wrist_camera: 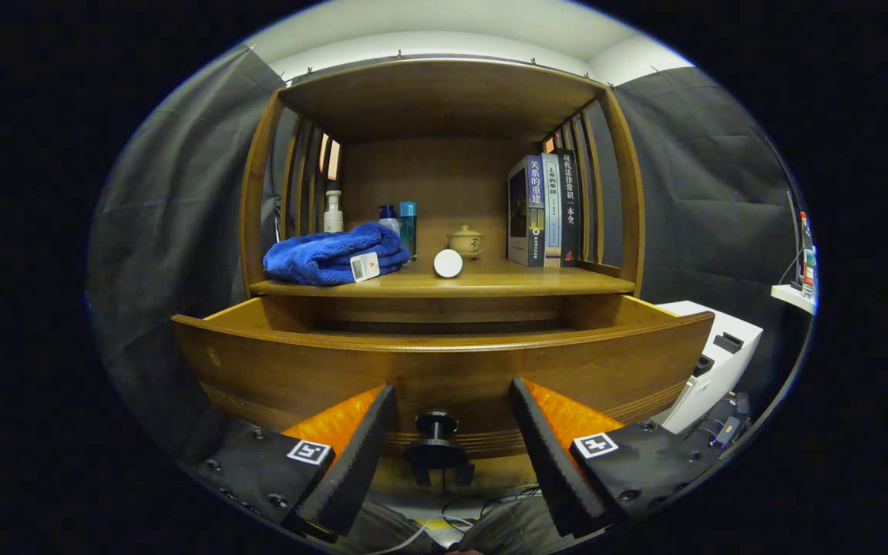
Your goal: Pull open the drawer, take out the items inside it, and place them on the countertop above the cabinet.
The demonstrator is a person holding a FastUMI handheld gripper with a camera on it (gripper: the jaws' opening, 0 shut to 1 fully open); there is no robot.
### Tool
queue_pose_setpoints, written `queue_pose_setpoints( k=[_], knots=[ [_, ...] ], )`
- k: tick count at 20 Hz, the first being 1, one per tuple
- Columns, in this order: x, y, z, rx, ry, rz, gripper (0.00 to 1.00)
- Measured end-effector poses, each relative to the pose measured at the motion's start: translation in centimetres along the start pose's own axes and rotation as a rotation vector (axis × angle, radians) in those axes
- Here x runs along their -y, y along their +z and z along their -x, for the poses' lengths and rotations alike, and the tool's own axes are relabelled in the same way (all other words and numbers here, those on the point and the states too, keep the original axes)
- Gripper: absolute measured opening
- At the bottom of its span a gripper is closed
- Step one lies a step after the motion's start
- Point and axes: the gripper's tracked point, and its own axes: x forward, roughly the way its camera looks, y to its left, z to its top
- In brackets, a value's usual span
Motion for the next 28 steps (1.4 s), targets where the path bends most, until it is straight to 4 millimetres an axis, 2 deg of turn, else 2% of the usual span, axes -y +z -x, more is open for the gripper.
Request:
queue_pose_setpoints(
  k=[10,18,25,28],
  knots=[
    [0.0,1.3,-5.6,-0.022,0.001,0.011,0.99],
    [-0.1,1.9,-9.1,-0.017,-0.007,0.039,0.99],
    [-0.2,2.1,-11.6,-0.040,-0.001,-0.003,0.99],
    [-0.2,2.1,-11.9,-0.054,-0.001,-0.035,0.99]
  ],
)
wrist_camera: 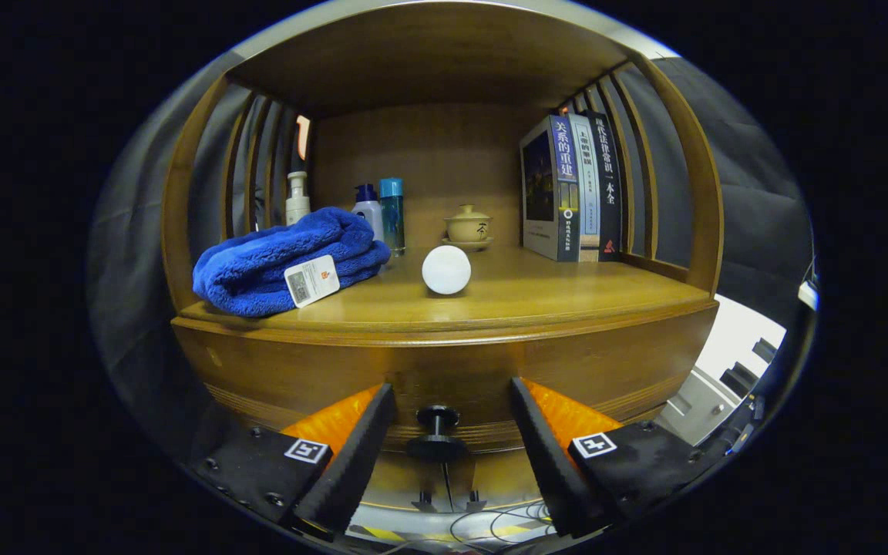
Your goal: Pull open the drawer, take out the items inside it, and place them on the countertop above the cabinet.
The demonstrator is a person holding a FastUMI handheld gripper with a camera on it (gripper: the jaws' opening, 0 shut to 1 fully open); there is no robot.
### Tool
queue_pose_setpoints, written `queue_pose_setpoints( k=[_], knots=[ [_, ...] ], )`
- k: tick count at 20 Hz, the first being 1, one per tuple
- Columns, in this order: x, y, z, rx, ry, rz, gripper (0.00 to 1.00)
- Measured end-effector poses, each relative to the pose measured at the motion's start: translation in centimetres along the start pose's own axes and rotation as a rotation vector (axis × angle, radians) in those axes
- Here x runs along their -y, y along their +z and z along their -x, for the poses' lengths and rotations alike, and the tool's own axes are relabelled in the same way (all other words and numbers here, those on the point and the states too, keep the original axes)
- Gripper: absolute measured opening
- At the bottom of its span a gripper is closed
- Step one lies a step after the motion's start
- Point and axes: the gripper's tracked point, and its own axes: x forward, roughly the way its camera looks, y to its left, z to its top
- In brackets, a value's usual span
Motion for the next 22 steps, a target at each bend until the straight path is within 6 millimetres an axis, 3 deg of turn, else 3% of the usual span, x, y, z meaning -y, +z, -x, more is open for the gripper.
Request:
queue_pose_setpoints(
  k=[4,9,14,22],
  knots=[
    [0.1,0.1,0.1,0.019,-0.016,0.030,0.99],
    [0.6,2.7,2.3,0.087,-0.031,0.011,0.98],
    [-0.1,7.1,8.0,0.181,0.031,-0.009,0.98],
    [-1.5,10.9,18.8,0.245,0.171,0.016,0.99]
  ],
)
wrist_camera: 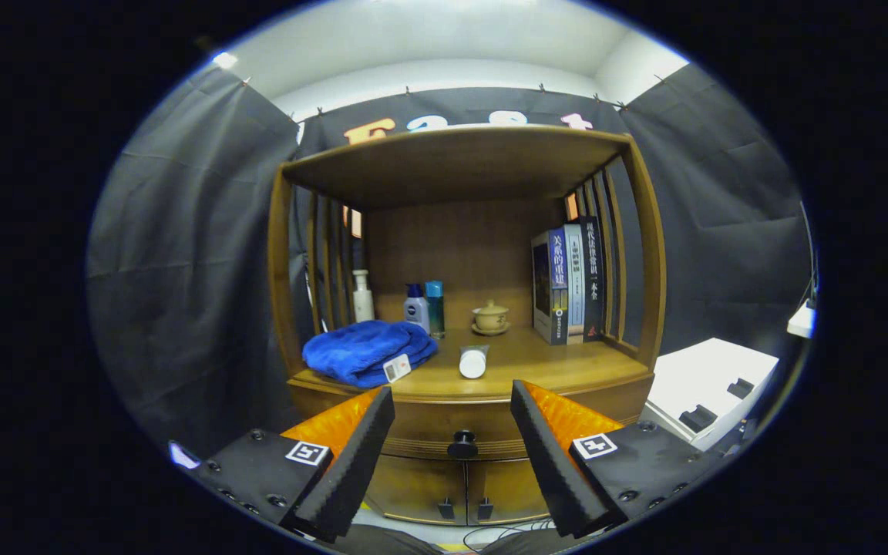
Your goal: Pull open the drawer, take out the items inside it, and place them on the countertop above the cabinet.
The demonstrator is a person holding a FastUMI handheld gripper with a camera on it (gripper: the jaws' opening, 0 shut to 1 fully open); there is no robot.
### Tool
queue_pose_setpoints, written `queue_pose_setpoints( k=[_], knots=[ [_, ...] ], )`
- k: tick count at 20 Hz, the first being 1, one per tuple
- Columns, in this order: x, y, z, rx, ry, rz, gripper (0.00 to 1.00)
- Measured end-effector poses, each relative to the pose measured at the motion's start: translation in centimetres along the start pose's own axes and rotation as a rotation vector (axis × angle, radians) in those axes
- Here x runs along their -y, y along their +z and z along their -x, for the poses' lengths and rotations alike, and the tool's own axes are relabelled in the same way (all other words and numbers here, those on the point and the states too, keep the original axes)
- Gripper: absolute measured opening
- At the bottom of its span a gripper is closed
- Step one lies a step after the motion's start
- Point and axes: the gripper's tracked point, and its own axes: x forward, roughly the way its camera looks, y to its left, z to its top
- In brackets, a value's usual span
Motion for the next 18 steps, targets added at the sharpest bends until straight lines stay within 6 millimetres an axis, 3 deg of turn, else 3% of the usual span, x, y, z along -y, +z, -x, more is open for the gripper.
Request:
queue_pose_setpoints(
  k=[4,8,17,18],
  knots=[
    [0.0,3.0,3.5,0.055,0.028,-0.036,0.99],
    [0.7,4.7,4.4,0.098,0.000,-0.002,0.99],
    [0.3,3.4,3.8,0.071,0.012,-0.024,0.99],
    [0.0,4.1,4.2,0.068,0.011,-0.029,0.99]
  ],
)
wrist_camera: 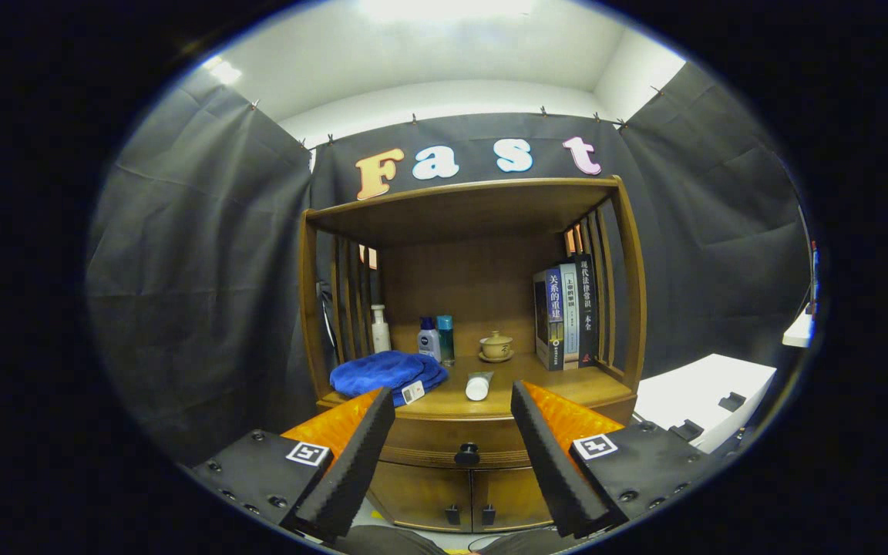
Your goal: Pull open the drawer, take out the items inside it, and place them on the countertop above the cabinet.
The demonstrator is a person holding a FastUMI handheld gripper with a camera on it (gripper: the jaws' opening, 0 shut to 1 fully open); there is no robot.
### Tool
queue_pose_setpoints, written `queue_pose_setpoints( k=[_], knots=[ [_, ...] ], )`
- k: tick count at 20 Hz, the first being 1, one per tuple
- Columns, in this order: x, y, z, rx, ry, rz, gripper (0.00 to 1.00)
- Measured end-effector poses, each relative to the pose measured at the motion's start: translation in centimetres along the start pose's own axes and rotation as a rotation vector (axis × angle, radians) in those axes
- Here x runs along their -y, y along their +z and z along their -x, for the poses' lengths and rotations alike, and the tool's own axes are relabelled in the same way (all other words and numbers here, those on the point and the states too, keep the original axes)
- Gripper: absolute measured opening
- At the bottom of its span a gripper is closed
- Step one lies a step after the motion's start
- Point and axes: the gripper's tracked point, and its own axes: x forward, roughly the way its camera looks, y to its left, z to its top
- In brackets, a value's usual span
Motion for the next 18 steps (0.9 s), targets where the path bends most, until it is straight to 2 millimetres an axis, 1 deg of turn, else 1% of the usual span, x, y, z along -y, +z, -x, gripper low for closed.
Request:
queue_pose_setpoints(
  k=[2,5,10,15,18],
  knots=[
    [0.2,-0.4,0.3,-0.002,0.002,-0.012,0.99],
    [0.6,-0.3,0.2,0.001,-0.006,-0.011,0.99],
    [0.5,-0.6,0.3,-0.008,-0.002,-0.020,0.99],
    [0.9,-1.4,0.0,-0.021,-0.016,-0.033,0.99],
    [1.3,-1.5,-0.1,-0.027,-0.021,-0.046,0.99]
  ],
)
